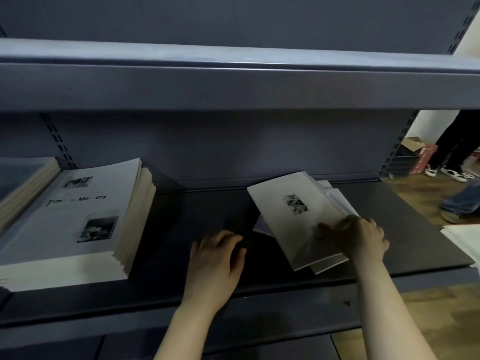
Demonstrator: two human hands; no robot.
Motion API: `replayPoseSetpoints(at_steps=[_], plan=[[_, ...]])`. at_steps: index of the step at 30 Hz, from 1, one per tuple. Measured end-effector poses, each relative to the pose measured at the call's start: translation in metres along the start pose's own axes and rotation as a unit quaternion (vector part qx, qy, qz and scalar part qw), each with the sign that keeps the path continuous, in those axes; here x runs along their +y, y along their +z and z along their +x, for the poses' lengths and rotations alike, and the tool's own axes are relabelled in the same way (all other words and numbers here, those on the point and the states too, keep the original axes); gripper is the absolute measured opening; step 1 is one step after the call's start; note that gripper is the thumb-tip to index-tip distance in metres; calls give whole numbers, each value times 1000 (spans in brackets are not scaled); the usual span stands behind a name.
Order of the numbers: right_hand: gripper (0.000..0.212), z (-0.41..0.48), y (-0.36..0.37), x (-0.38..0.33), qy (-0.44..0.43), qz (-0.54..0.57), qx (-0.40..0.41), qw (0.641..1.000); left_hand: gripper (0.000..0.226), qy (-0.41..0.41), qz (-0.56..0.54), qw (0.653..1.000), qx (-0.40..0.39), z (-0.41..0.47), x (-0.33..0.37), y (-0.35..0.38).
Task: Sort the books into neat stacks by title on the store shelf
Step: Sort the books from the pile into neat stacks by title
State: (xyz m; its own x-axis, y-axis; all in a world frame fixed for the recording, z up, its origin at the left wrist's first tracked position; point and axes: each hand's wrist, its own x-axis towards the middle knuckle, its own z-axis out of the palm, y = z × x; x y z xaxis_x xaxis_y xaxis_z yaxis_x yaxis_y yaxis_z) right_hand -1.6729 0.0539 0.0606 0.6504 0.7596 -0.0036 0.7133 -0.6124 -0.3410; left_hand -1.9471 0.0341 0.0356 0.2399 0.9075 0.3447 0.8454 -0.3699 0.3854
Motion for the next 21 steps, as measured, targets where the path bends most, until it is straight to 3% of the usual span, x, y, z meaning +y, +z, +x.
replayPoseSetpoints(at_steps=[7, 10, 13, 17, 21], plan=[[92, 17, -18, 4, 26, 52, -103, 993, 33, -11, -4, 1000, -13, 2, 12, -1], [46, 20, -28, 5, -28, 111, -177, 978, 36, -19, -1, 1000, -21, 3, 12, -4], [17, 13, -37, -2, -64, 269, -213, 937, 41, -38, 2, 999, -25, 3, 12, -7], [17, -3, -44, -20, -54, 443, -243, 861, 60, -45, -16, 997, -52, 6, 21, -14], [28, -24, -38, -42, -46, 543, -281, 790, 76, -23, -26, 997, -69, 12, 34, -23]])
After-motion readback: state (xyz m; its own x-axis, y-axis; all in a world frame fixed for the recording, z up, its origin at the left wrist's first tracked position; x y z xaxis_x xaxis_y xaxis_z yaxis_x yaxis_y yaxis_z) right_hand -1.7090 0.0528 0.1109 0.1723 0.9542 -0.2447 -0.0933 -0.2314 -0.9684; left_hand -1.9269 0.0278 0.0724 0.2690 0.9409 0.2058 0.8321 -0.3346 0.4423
